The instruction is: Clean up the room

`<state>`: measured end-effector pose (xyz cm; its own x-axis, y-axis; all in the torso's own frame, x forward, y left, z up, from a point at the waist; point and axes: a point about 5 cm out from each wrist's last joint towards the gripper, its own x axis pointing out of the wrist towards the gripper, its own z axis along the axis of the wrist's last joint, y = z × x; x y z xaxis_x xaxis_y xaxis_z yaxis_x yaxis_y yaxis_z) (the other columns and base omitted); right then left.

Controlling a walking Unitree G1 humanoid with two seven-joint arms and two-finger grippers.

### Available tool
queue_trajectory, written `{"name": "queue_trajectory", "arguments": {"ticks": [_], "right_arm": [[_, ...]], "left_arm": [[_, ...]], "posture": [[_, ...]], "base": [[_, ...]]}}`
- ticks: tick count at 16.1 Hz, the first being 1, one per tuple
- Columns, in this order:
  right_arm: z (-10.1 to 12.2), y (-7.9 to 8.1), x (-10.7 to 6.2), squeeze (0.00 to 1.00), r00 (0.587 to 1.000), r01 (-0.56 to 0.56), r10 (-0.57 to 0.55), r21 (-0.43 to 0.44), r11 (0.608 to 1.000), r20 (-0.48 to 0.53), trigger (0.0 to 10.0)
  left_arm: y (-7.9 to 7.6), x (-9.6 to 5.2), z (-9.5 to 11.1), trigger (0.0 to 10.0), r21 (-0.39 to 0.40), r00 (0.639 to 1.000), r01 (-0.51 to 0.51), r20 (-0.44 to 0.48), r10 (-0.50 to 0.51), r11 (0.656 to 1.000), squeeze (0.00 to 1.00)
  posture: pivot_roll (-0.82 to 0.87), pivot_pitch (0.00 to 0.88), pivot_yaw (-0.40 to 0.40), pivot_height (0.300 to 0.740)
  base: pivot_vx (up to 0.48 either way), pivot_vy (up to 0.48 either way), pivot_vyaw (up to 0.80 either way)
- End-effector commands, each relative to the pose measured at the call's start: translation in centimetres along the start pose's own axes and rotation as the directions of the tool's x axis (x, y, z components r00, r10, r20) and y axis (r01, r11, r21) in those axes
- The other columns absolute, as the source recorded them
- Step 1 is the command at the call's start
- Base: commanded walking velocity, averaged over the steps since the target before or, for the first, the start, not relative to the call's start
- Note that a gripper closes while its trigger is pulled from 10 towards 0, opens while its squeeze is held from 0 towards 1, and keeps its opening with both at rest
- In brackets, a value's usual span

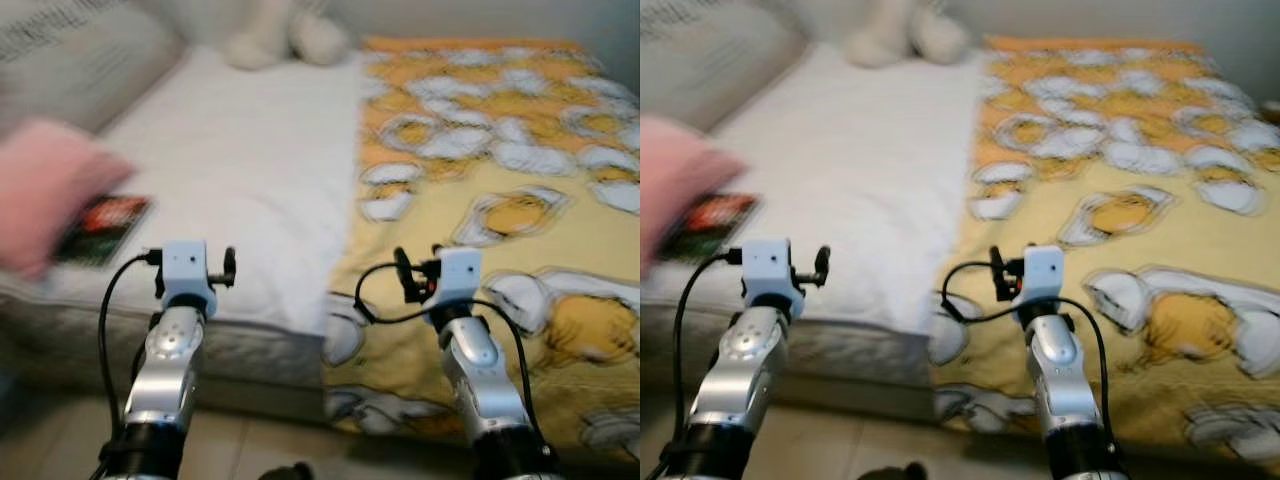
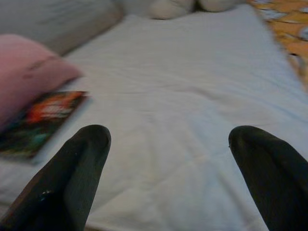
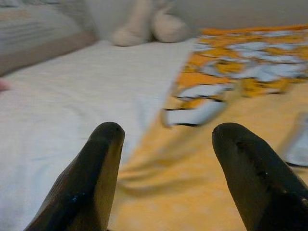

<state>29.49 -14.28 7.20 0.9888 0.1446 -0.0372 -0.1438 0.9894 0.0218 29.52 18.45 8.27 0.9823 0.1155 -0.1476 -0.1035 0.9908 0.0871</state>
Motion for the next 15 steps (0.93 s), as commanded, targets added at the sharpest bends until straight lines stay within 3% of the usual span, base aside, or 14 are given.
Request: {"name": "queue_trajectory", "arguments": {"ticks": [1, 3, 5, 13, 15], "right_arm": [[-0.17, -0.41, 0.12, 0.00, 1.000, 0.014, -0.014, 0.028, 0.999, -0.012, 10.0], [-0.20, -0.50, 0.21, 0.00, 1.000, 0.013, -0.012, 0.038, 0.999, -0.015, 10.0], [-0.23, -0.42, 0.25, 0.00, 1.000, 0.004, -0.003, 0.039, 0.999, -0.017, 10.0], [-0.42, -0.39, 0.46, 0.00, 1.000, -0.012, 0.013, 0.048, 0.999, -0.028, 10.0], [-0.40, -0.34, 0.56, 0.00, 0.999, -0.018, 0.019, 0.049, 0.999, -0.029, 10.0]], "left_arm": [[-0.02, -0.04, 0.08, 10.0, -0.023, 1.000, -0.006, -0.001, 0.006, 1.000, 0.00], [-0.46, -0.15, 0.07, 10.0, -0.057, 1.000, 0.007, -0.007, -0.007, 0.998, 0.00], [-0.66, -0.15, 0.19, 10.0, -0.041, 1.000, 0.006, 0.002, -0.006, 0.999, 0.00], [-0.57, -0.11, 0.26, 10.0, -0.018, 1.000, -0.006, 0.004, 0.006, 1.000, 0.00], [-0.56, -0.14, 0.39, 10.0, 0.000, 1.000, -0.018, 0.010, 0.018, 1.000, 0.00]], "posture": [[-0.08, 0.000, 0.076, 0.740], [-0.08, 0.000, 0.074, 0.740], [-0.08, 0.000, 0.073, 0.740], [-0.07, 0.000, 0.068, 0.740], [-0.07, 0.000, 0.062, 0.740]], "base": [[0.000, 0.000, 0.52], [0.000, 0.465, 0.50], [0.000, 0.461, 0.49], [0.000, 0.000, 0.49], [0.000, -0.480, 0.48]]}}
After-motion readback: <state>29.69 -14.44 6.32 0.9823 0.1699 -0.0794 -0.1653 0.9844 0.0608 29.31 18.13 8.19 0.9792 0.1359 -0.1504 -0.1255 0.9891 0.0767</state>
